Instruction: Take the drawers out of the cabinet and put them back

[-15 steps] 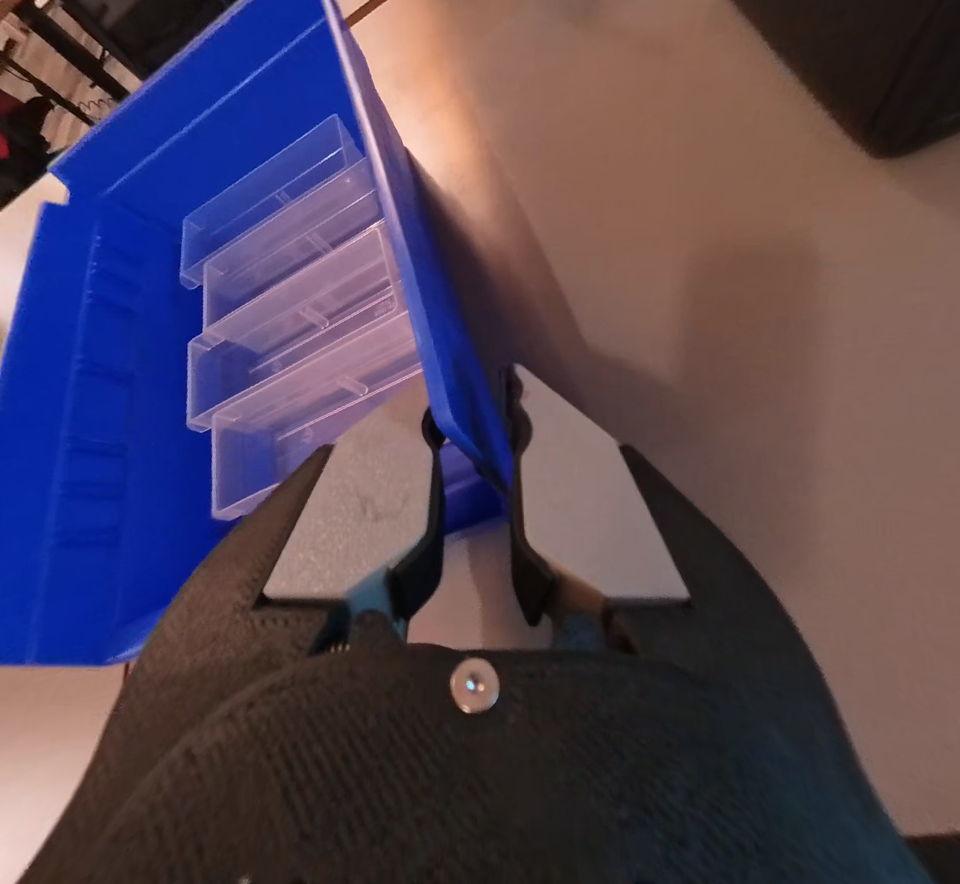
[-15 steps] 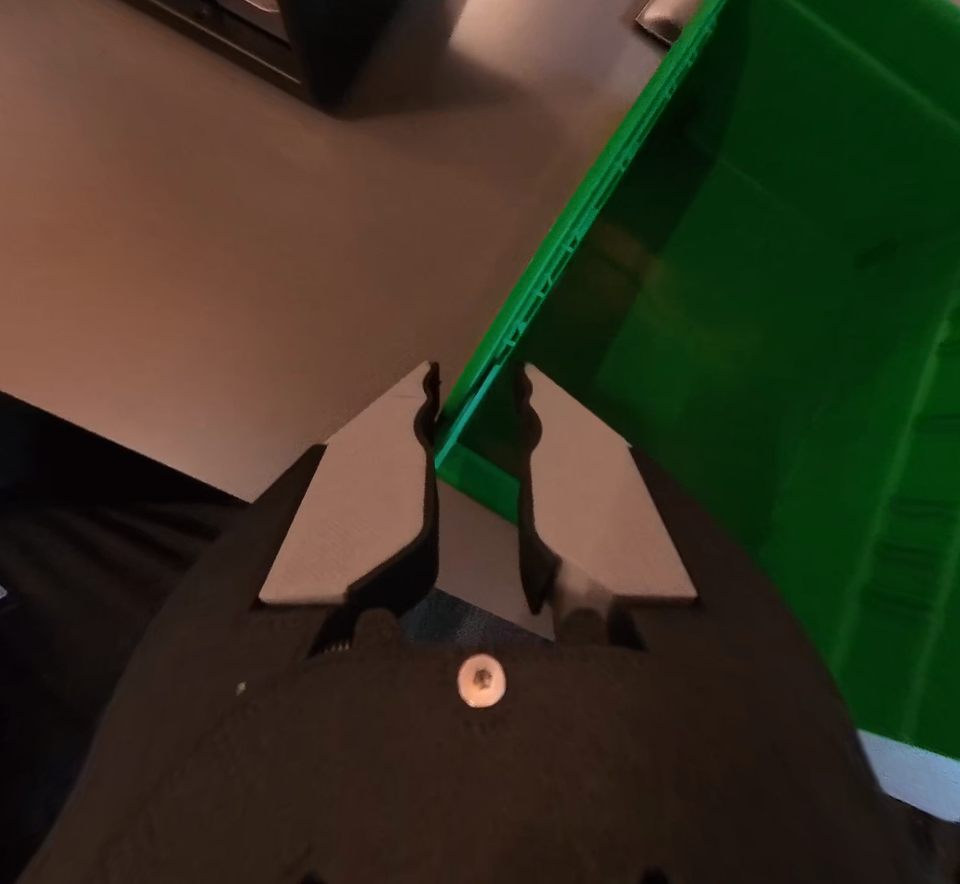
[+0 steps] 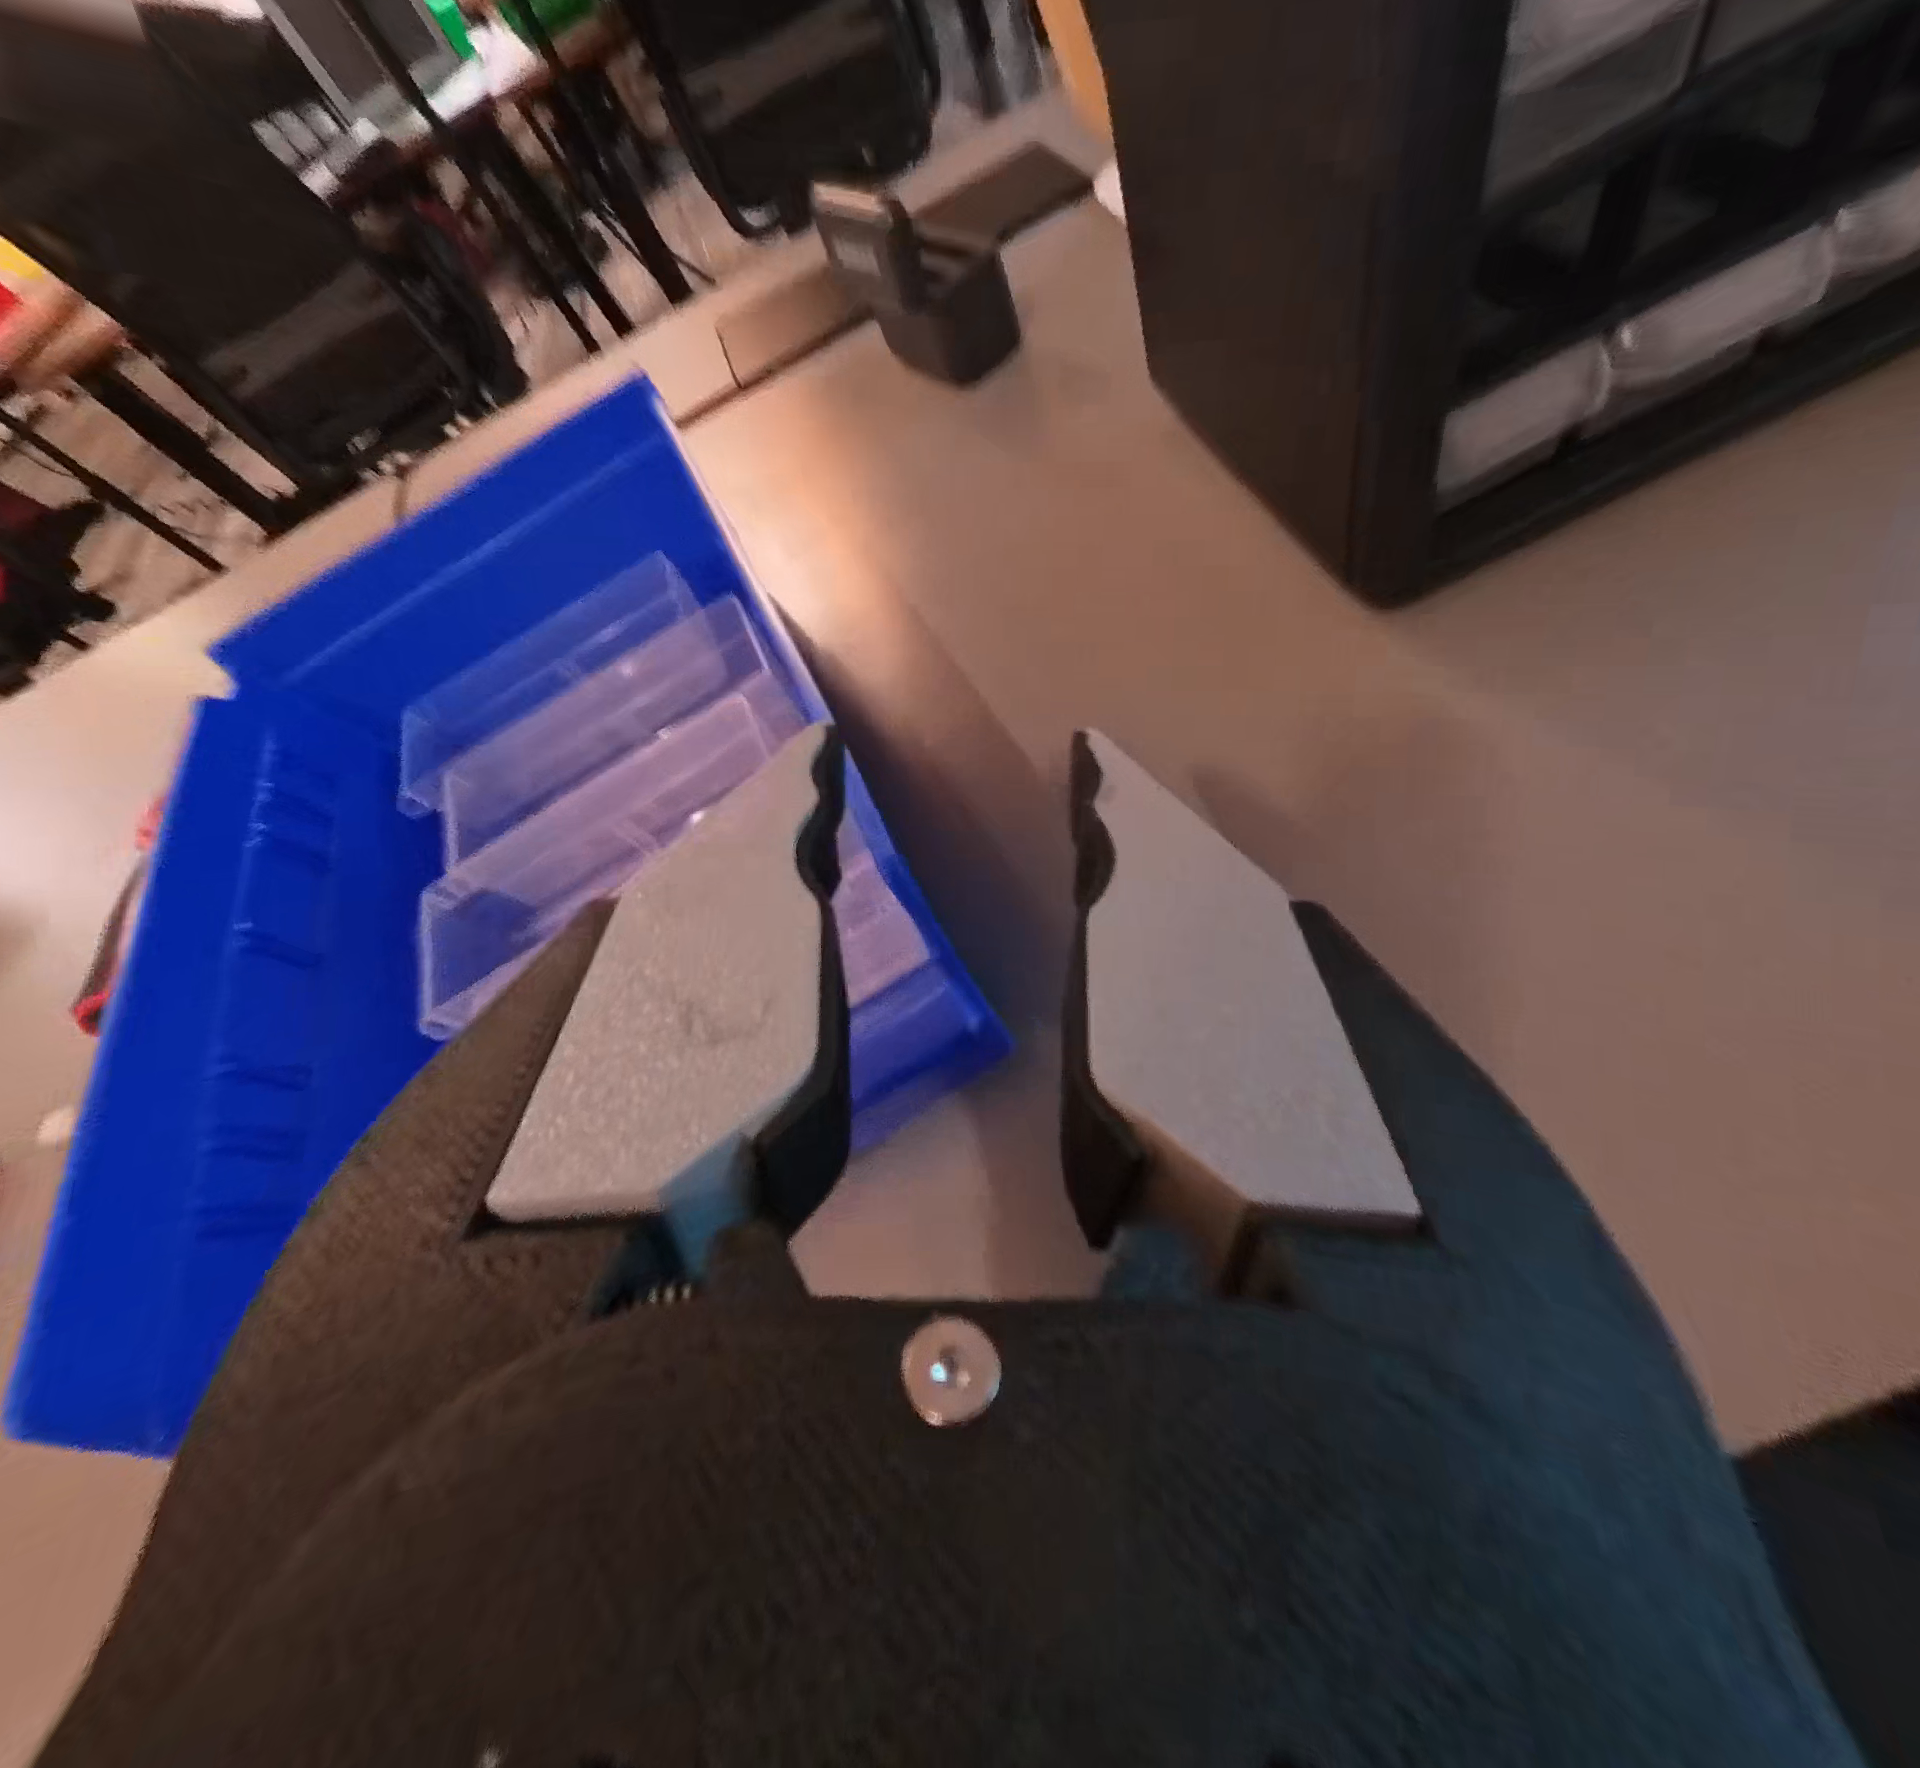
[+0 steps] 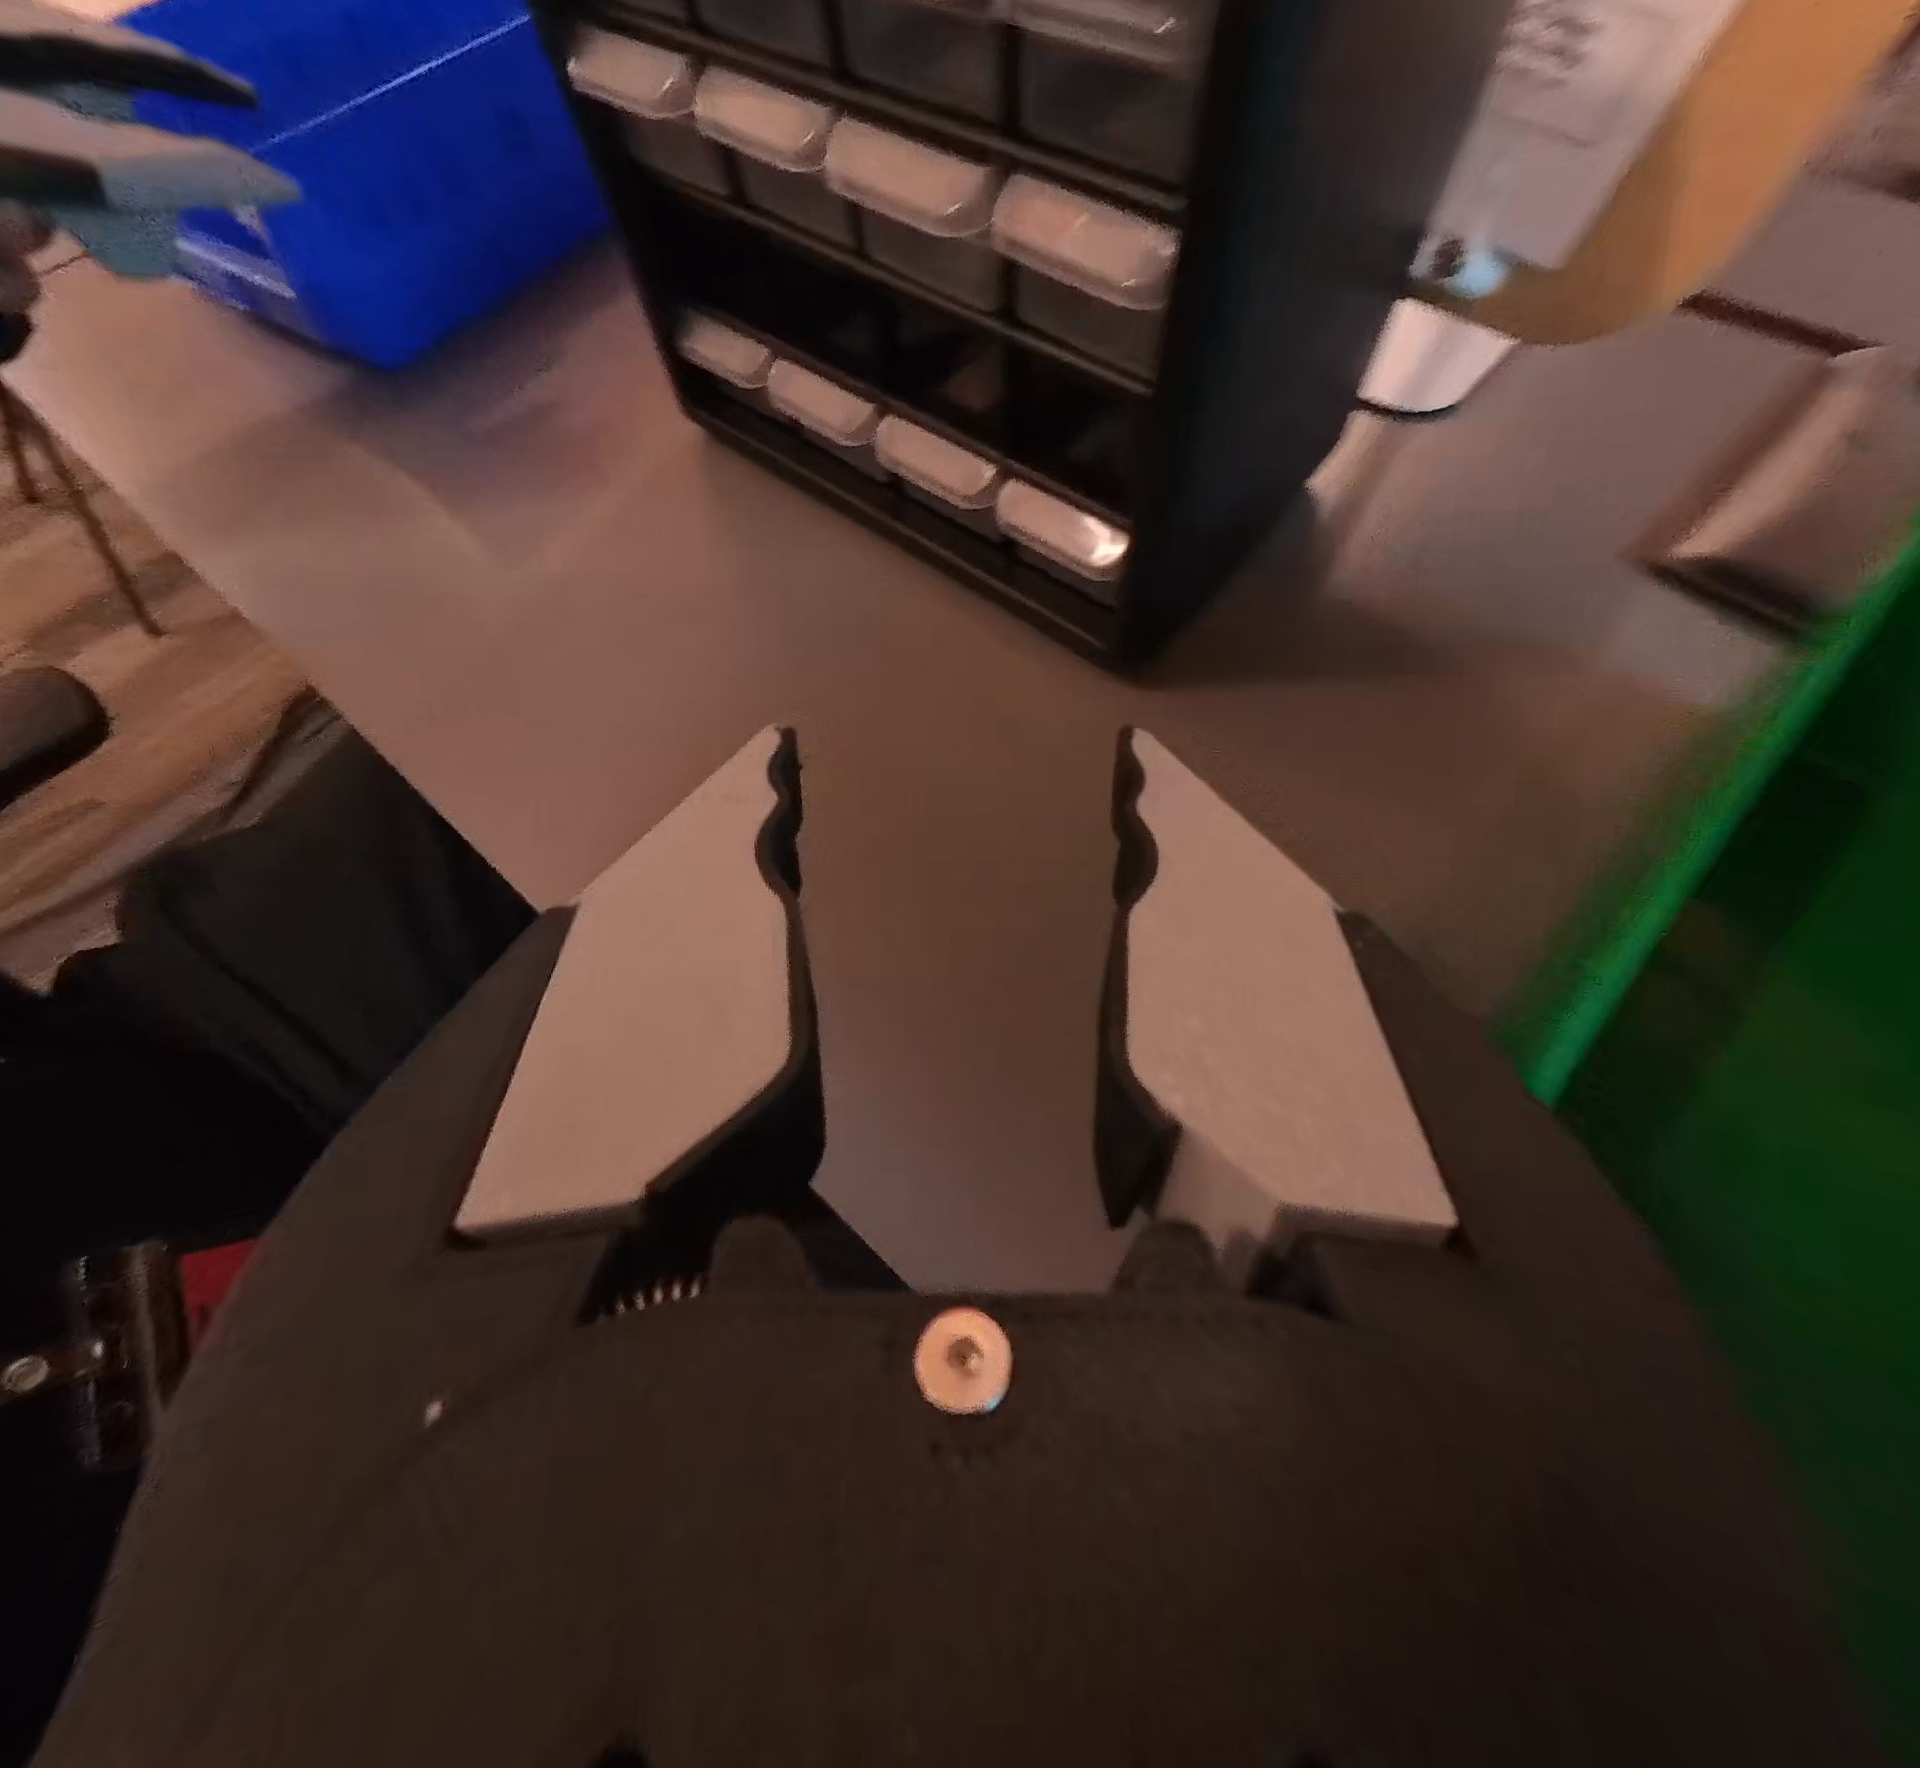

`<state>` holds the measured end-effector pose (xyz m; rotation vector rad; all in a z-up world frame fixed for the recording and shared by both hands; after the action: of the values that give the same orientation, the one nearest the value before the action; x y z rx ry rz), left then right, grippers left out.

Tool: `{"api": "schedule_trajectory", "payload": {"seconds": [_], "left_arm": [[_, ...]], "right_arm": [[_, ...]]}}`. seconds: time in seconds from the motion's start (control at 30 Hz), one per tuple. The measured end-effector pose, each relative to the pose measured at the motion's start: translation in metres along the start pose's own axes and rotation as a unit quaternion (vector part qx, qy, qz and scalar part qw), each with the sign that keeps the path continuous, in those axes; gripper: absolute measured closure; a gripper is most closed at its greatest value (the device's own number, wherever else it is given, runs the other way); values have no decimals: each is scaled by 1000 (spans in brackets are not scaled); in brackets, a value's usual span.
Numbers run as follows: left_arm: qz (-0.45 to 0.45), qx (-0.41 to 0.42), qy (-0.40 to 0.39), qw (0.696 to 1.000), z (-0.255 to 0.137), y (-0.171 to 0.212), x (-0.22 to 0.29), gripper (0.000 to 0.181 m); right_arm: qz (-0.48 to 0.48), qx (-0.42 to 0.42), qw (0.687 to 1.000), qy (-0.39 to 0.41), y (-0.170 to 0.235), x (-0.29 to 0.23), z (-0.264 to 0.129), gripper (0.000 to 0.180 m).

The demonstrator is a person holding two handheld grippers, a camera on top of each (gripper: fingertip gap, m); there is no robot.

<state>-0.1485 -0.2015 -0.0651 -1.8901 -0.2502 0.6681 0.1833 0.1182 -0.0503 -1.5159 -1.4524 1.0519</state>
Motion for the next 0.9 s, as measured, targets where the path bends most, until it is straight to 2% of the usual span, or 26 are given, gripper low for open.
{"api": "schedule_trajectory", "payload": {"seconds": [0.17,0.3,0.4,0.53,0.9], "left_arm": [[3,0,-29,1000,1,0,-5,133],[-37,-2,-49,998,-3,5,-27,128],[-73,13,-72,995,-11,8,-49,128],[-96,25,-102,990,-20,13,-70,130],[-93,8,-121,988,-34,28,-77,132]], "right_arm": [[3,-41,999,-13,23,-5,44,120],[13,-65,998,-17,37,-4,62,119],[-7,-93,996,12,42,0,65,116],[-10,-88,996,7,38,-1,63,117],[-18,-74,997,-15,27,2,69,118]]}}
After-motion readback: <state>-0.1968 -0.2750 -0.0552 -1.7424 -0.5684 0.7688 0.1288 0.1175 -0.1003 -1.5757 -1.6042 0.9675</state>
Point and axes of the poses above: each gripper's, where its closed fingertips meet, z out along the fingers, y out of its underside, x = y × z across the jaws, the point moved 7 cm from there along -z, back along the fingers, and after that the axes turned 7 degrees about x, right-handed, at the moved point
